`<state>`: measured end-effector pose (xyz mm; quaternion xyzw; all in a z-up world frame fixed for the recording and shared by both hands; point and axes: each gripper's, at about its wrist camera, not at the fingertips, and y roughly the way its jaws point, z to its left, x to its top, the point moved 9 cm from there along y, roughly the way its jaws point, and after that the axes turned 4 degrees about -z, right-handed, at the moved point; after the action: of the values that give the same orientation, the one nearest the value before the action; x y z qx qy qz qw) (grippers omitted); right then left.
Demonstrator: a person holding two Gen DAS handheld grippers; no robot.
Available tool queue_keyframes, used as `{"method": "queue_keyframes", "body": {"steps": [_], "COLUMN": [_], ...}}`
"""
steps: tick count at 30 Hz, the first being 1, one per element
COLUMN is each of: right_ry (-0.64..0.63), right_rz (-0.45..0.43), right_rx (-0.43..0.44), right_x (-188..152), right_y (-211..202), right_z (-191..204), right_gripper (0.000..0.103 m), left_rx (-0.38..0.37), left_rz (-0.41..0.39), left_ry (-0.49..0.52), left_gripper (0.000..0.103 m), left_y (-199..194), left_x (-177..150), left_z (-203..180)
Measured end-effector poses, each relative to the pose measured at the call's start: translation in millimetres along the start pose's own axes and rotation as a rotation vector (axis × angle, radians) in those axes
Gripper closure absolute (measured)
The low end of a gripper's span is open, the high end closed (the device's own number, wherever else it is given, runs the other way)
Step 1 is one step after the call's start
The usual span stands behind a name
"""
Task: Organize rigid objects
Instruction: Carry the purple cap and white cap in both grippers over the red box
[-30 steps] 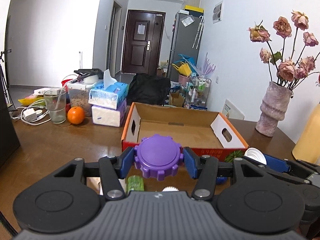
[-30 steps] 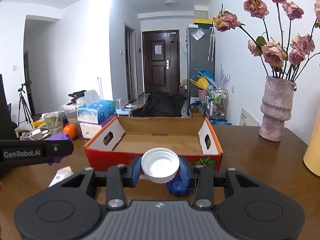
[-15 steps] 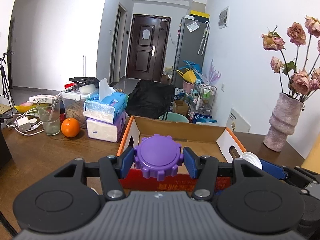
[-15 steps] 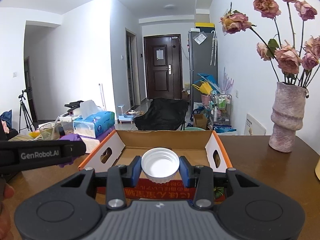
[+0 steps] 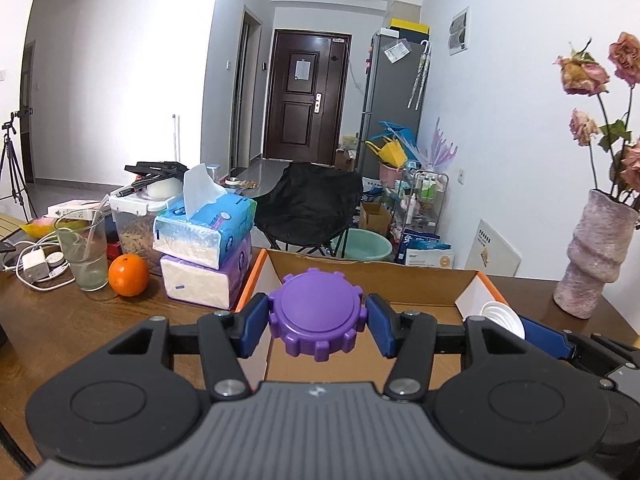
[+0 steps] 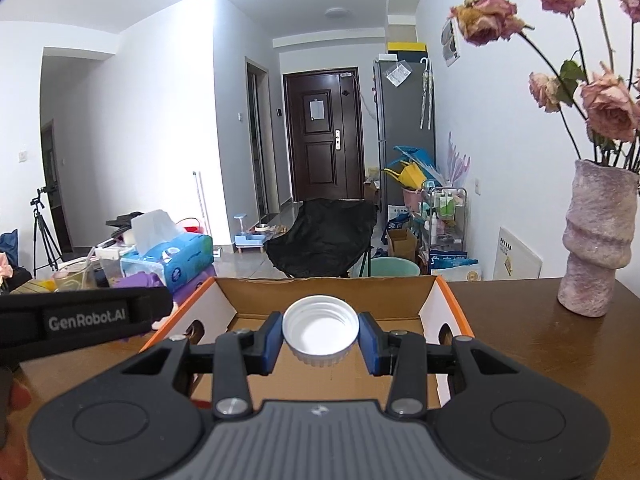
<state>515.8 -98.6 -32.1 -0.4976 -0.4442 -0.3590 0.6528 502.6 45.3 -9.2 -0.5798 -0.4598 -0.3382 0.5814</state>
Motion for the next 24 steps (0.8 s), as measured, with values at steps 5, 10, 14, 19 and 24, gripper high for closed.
{"method": "queue_keyframes", "body": {"steps": [5, 10, 14, 19, 24], "right_ry": [-0.029, -0.035, -0.034, -0.034, -0.036], "right_rz": [-0.003, 0.023, 0.045, 0.068, 0.09], "right_rx": [-0.019, -0.032, -0.04, -0.051, -0.06], "right_x": [-2.3, -5.2, -6.8, -11.9, -16.2], "right_y": [19.4, 40.6, 55.3, 69.4, 80.8], "right_z": [0.6, -2.4, -7.2, -10.8, -13.8], "right_gripper": [0.064, 0.064, 0.064, 0.064, 0.064], "left_rx": [0.014, 0.032, 0.046, 0.056, 0.067], "left_rz": [0.011, 0.033, 0.057, 0.072, 0.095], "left_ry": [-0.001, 0.004, 0.004, 0.011, 0.02], "left_gripper": [0.048, 0.048, 0.048, 0.048, 0.048], "left_y": [19.9, 40.7, 57.4, 71.2, 84.2], "left_x": [3.1, 2.0, 0.0, -2.0, -7.1], "left_z": [0.7, 0.2, 1.4, 0.2, -1.5]}}
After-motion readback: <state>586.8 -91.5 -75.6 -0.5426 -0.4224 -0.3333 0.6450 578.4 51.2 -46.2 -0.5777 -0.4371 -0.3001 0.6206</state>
